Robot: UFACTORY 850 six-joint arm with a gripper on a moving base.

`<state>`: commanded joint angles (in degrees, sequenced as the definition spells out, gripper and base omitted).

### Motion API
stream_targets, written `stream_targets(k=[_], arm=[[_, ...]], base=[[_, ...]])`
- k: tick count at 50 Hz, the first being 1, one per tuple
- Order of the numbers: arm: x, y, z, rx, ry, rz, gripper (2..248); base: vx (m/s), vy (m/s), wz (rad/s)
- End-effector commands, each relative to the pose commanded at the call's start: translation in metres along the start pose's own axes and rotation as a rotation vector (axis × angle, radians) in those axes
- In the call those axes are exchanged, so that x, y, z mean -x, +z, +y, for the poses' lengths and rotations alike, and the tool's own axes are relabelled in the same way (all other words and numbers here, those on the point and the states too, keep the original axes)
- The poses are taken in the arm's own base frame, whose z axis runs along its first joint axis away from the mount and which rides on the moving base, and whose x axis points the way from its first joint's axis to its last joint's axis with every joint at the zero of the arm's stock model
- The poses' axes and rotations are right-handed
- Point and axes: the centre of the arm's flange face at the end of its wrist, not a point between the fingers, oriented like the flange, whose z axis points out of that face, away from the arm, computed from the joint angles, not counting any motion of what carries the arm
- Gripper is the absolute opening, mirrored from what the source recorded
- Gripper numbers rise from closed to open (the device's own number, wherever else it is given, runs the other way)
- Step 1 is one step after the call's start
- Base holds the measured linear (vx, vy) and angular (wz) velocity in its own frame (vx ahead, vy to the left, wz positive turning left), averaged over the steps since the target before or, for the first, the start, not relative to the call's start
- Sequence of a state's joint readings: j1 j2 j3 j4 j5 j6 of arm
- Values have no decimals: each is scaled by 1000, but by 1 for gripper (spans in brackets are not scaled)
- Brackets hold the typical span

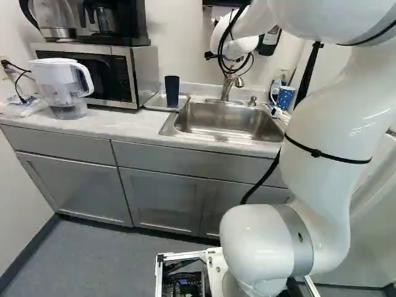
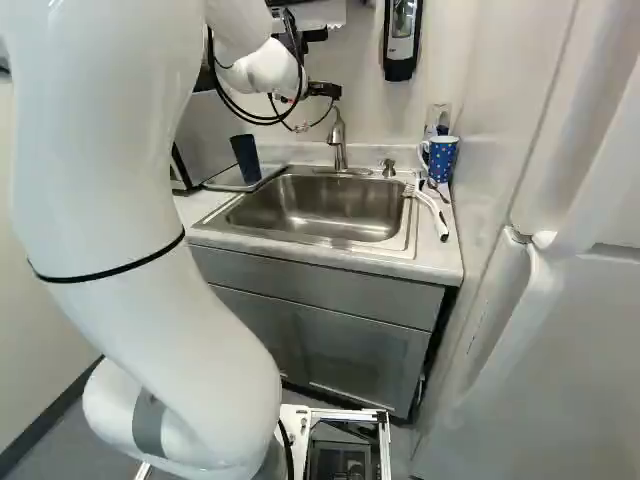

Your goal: Rinse the cup and place it in the tray

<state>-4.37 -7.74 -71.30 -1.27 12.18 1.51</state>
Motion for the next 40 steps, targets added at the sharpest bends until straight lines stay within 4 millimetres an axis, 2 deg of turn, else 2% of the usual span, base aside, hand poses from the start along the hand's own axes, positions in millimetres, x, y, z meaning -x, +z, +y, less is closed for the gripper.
stream_targets(k=[40], arm=[[8,-4,0,2,0,-79,247]], base=[[0,0,0]])
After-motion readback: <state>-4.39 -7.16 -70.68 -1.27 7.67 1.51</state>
